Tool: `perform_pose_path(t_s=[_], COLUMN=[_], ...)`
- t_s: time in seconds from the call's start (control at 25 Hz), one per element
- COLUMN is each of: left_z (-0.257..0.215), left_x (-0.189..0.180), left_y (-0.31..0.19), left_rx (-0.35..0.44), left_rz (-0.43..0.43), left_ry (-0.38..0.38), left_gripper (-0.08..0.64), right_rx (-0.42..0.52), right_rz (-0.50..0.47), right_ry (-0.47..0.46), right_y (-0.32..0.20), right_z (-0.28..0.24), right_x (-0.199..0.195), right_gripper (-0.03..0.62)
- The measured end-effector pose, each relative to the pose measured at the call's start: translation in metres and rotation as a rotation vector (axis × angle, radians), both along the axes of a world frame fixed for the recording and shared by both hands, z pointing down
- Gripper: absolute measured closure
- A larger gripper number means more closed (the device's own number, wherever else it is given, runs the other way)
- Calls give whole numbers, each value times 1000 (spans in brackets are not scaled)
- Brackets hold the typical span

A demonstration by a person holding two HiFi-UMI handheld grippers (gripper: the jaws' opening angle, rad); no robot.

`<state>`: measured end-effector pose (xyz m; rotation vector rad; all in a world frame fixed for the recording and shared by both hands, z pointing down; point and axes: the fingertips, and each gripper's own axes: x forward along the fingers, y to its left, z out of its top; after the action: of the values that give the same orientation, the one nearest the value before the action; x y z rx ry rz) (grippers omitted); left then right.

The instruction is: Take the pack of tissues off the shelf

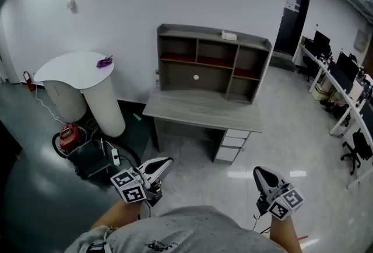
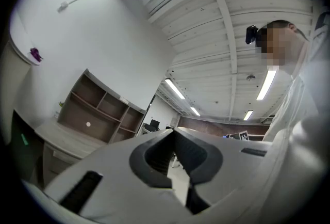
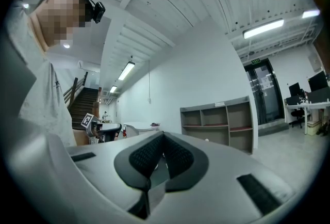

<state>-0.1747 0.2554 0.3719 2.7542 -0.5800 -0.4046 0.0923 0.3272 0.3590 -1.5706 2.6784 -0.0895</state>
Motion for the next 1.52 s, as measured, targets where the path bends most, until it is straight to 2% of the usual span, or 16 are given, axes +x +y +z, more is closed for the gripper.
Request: perform_pose_path(t_s=[0.2,0.4,0.72,0.96,1.16,1.36,1.52], left_z=[-15,-11,8,12,1,-14,-14], left_x=[-47,-82,-101,-87,-43,20,60], left_y=[-82,-141,-205,-255,-309,-365,-401], left_rx=[32,16,-47,-40,-25,2,-8], left_rz=[0,-30,-118,-230,-314,-328,-307], left_ry=[-4,8,14,-11,5,13,-2], left_gripper=[548,548,548,548,548,548,548], right_rx=[31,1,-21,-9,15,54,46], right_rz=[3,-27,-96,-198,-270,-315,-310], right_ry=[3,26,14,-9,-17,18,20], right_y=[-86,-154,-243,-323,-399,-463,-510], right_z=[-17,-15,-8,2,-8,-21,-22], right_x=[-42,-74,-81,-59,-13,36,63], right_gripper=[583,583,583,583,583,581,580])
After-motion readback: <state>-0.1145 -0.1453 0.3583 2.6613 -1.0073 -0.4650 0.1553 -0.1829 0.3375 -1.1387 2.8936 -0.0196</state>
